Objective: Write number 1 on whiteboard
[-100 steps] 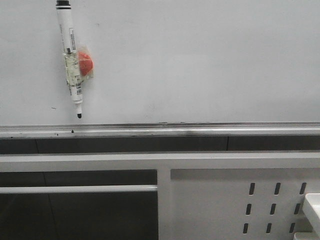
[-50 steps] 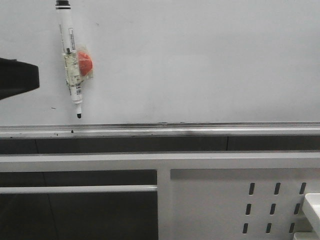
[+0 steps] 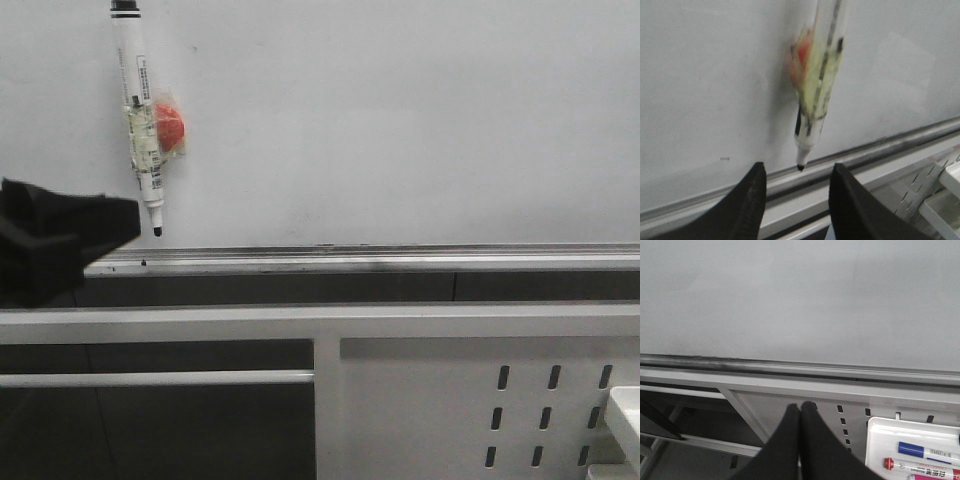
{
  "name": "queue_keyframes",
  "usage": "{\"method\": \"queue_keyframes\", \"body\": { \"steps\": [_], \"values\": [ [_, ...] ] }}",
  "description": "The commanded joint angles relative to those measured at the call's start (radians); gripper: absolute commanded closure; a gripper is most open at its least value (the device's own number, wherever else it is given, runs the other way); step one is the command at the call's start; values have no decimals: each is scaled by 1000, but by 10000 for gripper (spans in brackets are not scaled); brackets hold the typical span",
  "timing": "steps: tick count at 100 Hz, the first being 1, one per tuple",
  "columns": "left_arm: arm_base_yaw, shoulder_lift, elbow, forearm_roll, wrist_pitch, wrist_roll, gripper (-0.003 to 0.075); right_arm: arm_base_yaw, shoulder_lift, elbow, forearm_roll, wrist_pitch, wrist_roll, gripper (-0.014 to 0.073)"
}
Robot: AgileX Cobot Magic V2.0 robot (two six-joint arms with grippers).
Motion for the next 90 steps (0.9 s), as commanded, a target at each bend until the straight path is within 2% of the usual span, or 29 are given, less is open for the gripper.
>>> {"method": "queue_keyframes", "body": {
  "steps": [1,90],
  "values": [
    [-8,11,-20,4,-241,-9,457,2,14,-38,10,-85,-15,663],
    [-8,40,-134,-4,-239,-7,433,2,14,-38,12,-131,-15,663]
  ]
}}
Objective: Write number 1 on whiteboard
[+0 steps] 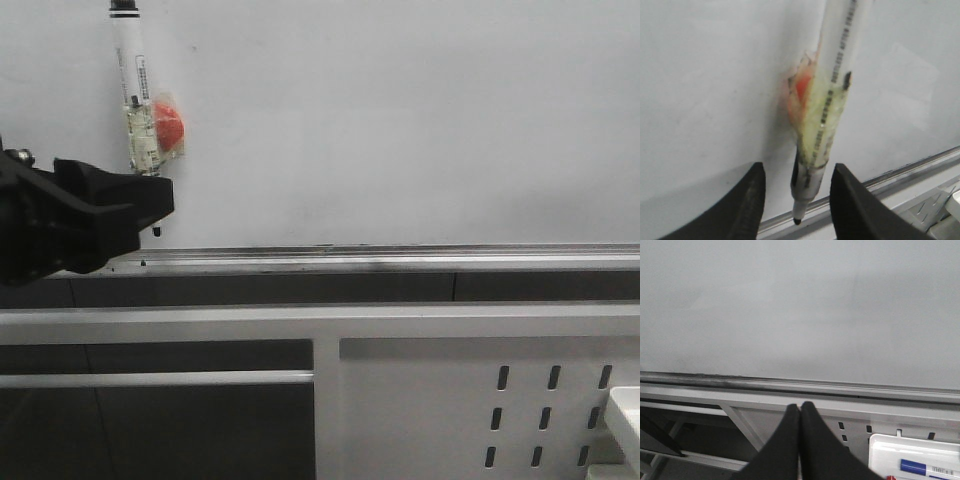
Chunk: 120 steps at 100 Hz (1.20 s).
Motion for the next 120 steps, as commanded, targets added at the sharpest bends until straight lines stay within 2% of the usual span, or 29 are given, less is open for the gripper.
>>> {"method": "queue_keyframes", "body": {
  "steps": [1,27,34,39,42,64,78,88,104,114,120],
  "values": [
    [-8,-9,-35,6,-223,-7,433,2,14,-38,8,-80,-15,663],
    [-8,25,-74,15,-223,-7,456,2,14,-38,8,-84,-15,663],
    [-8,25,-74,15,-223,-7,556,2,14,-38,8,-84,-15,663],
    [-8,25,-74,15,-223,-7,689,2,14,-38,8,-84,-15,663],
    [-8,25,-74,17,-223,-7,739,2,14,-38,8,-84,-15,663],
    [-8,21,-55,76,-223,-7,740,27,14,-51,8,-49,-16,663],
    [-8,5,-34,198,-211,-7,740,93,32,-118,8,32,-152,663],
    [-8,-15,-34,268,-125,-7,740,159,77,-182,8,116,-252,663],
    [-8,-82,-62,413,63,-7,740,305,177,-245,8,163,-273,663],
    [-13,-161,-105,568,277,-10,740,387,245,-280,8,171,-358,638],
    [-36,-208,-133,630,434,-11,740,428,280,-298,8,167,-385,559]
  ]
}}
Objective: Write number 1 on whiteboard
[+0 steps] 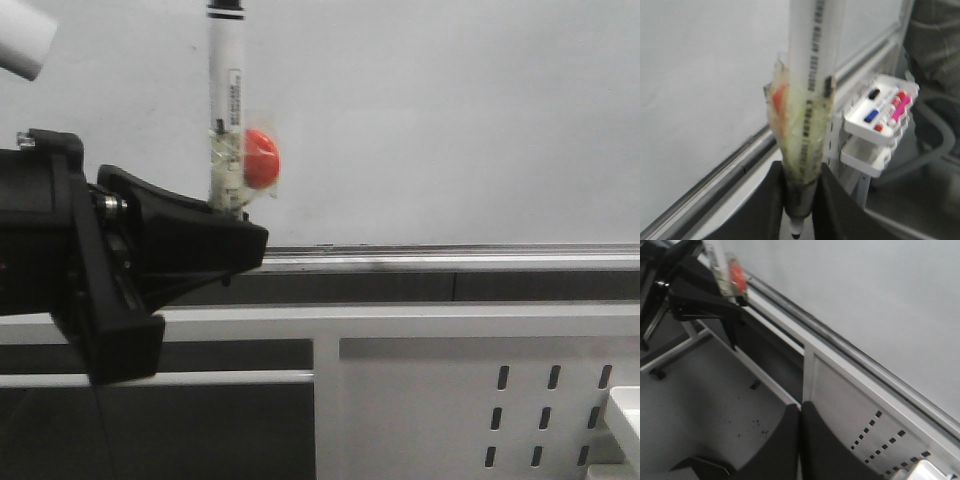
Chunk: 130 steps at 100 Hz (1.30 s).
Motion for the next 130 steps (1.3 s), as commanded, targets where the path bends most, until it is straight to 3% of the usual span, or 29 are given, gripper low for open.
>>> {"method": "queue_keyframes", "body": {
  "steps": [1,5,13,20,24,41,82,115,126,130],
  "values": [
    [-32,-97,-65,106,167,-11,740,58,60,-61,6,-58,-59,546],
    [-55,-129,-93,137,277,-11,740,85,85,-72,6,-60,-59,473],
    [-123,-171,-146,161,524,-9,740,123,151,-100,6,-65,-59,246],
    [-179,-192,-188,164,663,-9,740,147,203,-122,6,-73,-59,126],
    [-209,-198,-207,181,716,-9,740,161,231,-134,6,-83,-59,104],
    [-285,-204,-235,232,782,-9,740,238,309,-180,6,-144,-59,112],
    [-287,-204,-252,226,677,-9,740,273,385,-197,6,-220,-59,123],
    [-287,-204,-252,226,630,-9,740,273,387,-197,6,-228,-59,246],
    [-287,-204,-252,226,629,-9,740,273,387,-197,6,-225,-59,337],
    [-287,-204,-252,226,628,-9,740,273,387,-197,6,-220,-59,415]
  ]
}}
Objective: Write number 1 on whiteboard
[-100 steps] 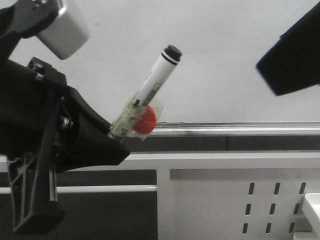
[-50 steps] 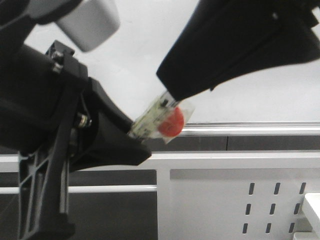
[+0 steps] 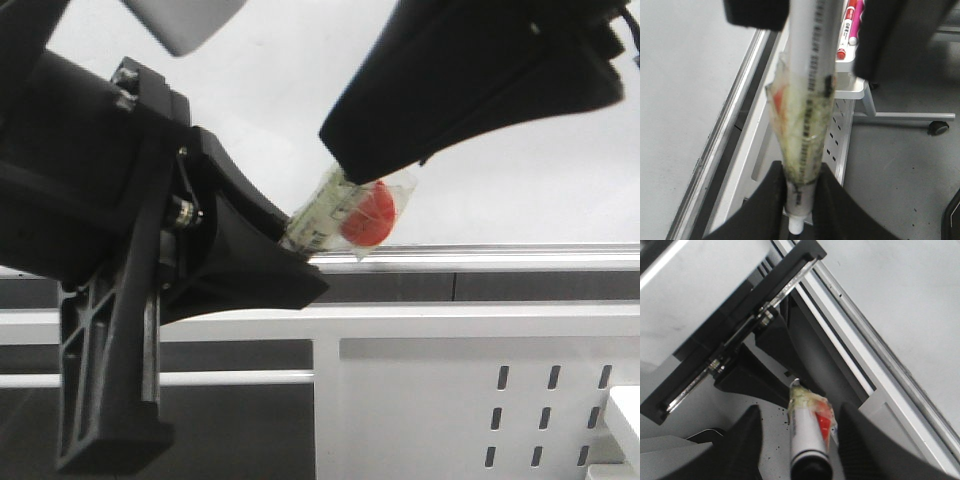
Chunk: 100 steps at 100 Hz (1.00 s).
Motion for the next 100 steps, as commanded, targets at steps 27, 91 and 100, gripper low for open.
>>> {"method": "queue_keyframes", "body": {
  "steps": [27,91,100],
  "values": [
    [-9,-30,-29,-35,-63,-9,737,2,-8,-31,6,-33,-8,664],
    [-9,-257,-9,-217,99,-9,431,-49,-88,-21,6,-93,-8,663],
    [3,-362,20,-249,104,-9,542,-76,-119,9,6,-124,-8,663]
  ]
}}
